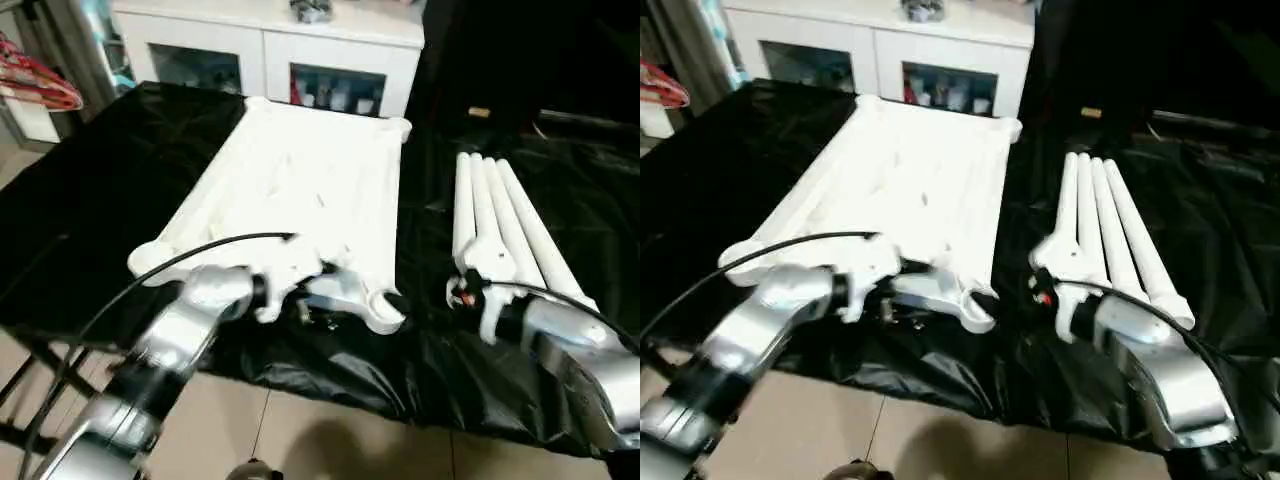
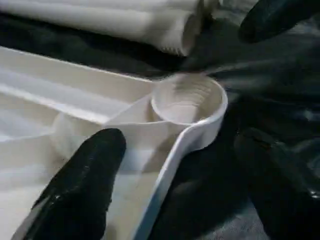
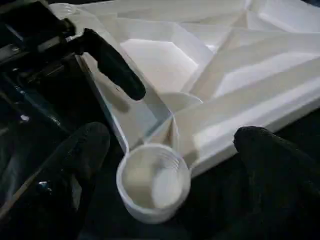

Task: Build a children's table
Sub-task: Move to table, then move table base

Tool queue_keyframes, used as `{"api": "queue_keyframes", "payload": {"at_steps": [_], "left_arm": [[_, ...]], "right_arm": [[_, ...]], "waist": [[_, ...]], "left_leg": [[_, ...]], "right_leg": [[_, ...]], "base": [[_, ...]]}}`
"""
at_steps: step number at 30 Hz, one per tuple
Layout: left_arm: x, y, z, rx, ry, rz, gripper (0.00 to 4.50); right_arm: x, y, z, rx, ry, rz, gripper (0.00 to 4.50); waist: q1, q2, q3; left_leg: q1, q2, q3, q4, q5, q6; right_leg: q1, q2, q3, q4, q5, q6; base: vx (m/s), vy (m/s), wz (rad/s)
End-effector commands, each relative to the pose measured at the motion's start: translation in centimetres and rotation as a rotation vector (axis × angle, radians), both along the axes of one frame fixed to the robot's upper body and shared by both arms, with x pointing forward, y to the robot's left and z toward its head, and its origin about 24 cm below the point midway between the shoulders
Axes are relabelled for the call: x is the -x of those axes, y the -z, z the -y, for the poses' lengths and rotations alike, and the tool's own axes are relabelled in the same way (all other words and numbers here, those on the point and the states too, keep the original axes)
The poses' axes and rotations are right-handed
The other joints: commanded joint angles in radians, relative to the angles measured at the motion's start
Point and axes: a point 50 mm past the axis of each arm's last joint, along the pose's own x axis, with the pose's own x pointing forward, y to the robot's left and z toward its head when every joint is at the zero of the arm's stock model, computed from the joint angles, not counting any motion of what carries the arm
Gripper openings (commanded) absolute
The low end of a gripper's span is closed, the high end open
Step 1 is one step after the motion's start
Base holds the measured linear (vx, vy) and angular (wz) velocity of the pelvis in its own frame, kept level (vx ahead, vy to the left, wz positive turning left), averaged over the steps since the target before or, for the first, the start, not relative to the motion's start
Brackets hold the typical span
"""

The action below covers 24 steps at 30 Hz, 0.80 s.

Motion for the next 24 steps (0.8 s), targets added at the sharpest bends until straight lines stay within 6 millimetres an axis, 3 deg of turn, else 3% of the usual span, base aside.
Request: {"api": "queue_keyframes", "payload": {"at_steps": [1, 3, 5, 8, 10, 11, 13, 14, 19, 23, 24], "left_arm": [[-0.4, 0.3, -0.4, -0.072, 0.022, -0.002, 3.65], [-1.1, 0.3, -0.9, -0.111, 0.034, -0.009, 3.51], [-1.3, 0.2, -1.0, -0.112, 0.038, -0.021, 3.28], [-1.6, 0.1, -1.1, -0.107, 0.055, -0.042, 3.22], [-2.3, -0.2, -1.0, -0.096, 0.053, -0.046, 2.85], [-2.4, -0.2, -1.0, -0.097, 0.053, -0.045, 2.85], [-2.7, -0.2, -1.0, -0.118, 0.073, -0.051, 2.75], [-2.8, -0.1, -1.0, -0.131, 0.08, -0.053, 2.5], [-3.2, -0.1, -0.5, -0.151, 0.097, -0.063, 2.12], [-3.3, 0.3, -0.6, -0.196, 0.117, -0.067, 1.97], [-3.3, 0.4, -0.6, -0.209, 0.121, -0.069, 1.75]], "right_arm": [[0.4, -0.4, 0.3, 0.009, -0.016, 0.007, 4.5], [0.8, -0.6, 0.5, 0.005, -0.025, 0.0, 4.5], [1.0, -0.5, 0.6, 0.01, -0.031, -0.006, 4.5], [1.4, -0.4, 0.6, 0.013, -0.044, -0.024, 4.5], [1.7, -0.3, 0.5, 0.014, -0.056, -0.035, 4.5], [1.7, -0.3, 0.5, 0.014, -0.057, -0.035, 4.5], [1.8, -0.4, 0.5, 0.012, -0.06, -0.04, 4.5], [1.8, -0.4, 0.5, 0.012, -0.062, -0.043, 4.5], [2.0, -0.3, 0.5, 0.017, -0.077, -0.072, 4.5], [2.1, -0.2, 0.5, 0.031, -0.089, -0.079, 4.5], [2.1, -0.2, 0.5, 0.03, -0.091, -0.079, 4.5]], "waist": [[0.002, 0.004, -0.068], [0.005, 0.007, -0.065], [0.001, 0.011, -0.061], [0.006, 0.014, -0.061], [0.007, 0.019, -0.06], [0.008, 0.017, -0.061], [0.009, 0.023, -0.061], [0.008, 0.021, -0.064], [0.008, 0.022, -0.067], [0.01, 0.021, -0.065], [0.01, 0.022, -0.064]], "left_leg": [[0.026, 0.142, -0.066, -0.092, -0.195, 0.006], [0.027, 0.144, -0.066, -0.089, -0.226, 0.014], [0.027, 0.149, -0.07, -0.093, -0.261, 0.003], [0.034, 0.151, -0.067, -0.092, -0.285, -0.015], [0.036, 0.152, -0.066, -0.092, -0.295, -0.021], [0.036, 0.153, -0.066, -0.093, -0.289, -0.023], [0.033, 0.153, -0.067, -0.094, -0.275, -0.019], [0.034, 0.152, -0.066, -0.094, -0.262, -0.014], [0.03, 0.153, -0.063, -0.089, -0.226, 0.007], [0.031, 0.154, -0.063, -0.09, -0.239, 0.014], [0.032, 0.155, -0.064, -0.09, -0.242, 0.012]], "right_leg": [[0.038, -0.152, 0.085, -0.054, 0.04, -0.243], [0.041, -0.158, 0.087, -0.064, -0.033, -0.237], [0.04, -0.155, 0.085, -0.07, -0.127, -0.236], [0.034, -0.155, 0.088, -0.076, -0.193, -0.231], [0.032, -0.155, 0.088, -0.078, -0.202, -0.231], [0.033, -0.156, 0.088, -0.075, -0.192, -0.233], [0.032, -0.153, 0.087, -0.073, -0.158, -0.238], [0.034, -0.152, 0.087, -0.07, -0.129, -0.241], [0.04, -0.158, 0.086, -0.063, -0.06, -0.262], [0.039, -0.156, 0.086, -0.068, -0.091, -0.256], [0.039, -0.157, 0.086, -0.068, -0.097, -0.256]], "base": [[0.0, 0.0, 0.0], [0.0, 0.0, 0.0], [0.0, 0.0, 0.0], [0.0, 0.0, 0.0], [0.0, 0.0, 0.0], [0.0, 0.0, 0.0], [0.0, 0.0, 0.0], [0.0, 0.0, 0.0], [0.0, 0.0, 0.0], [0.0, 0.0, 0.0], [0.0, 0.0, 0.0]]}}
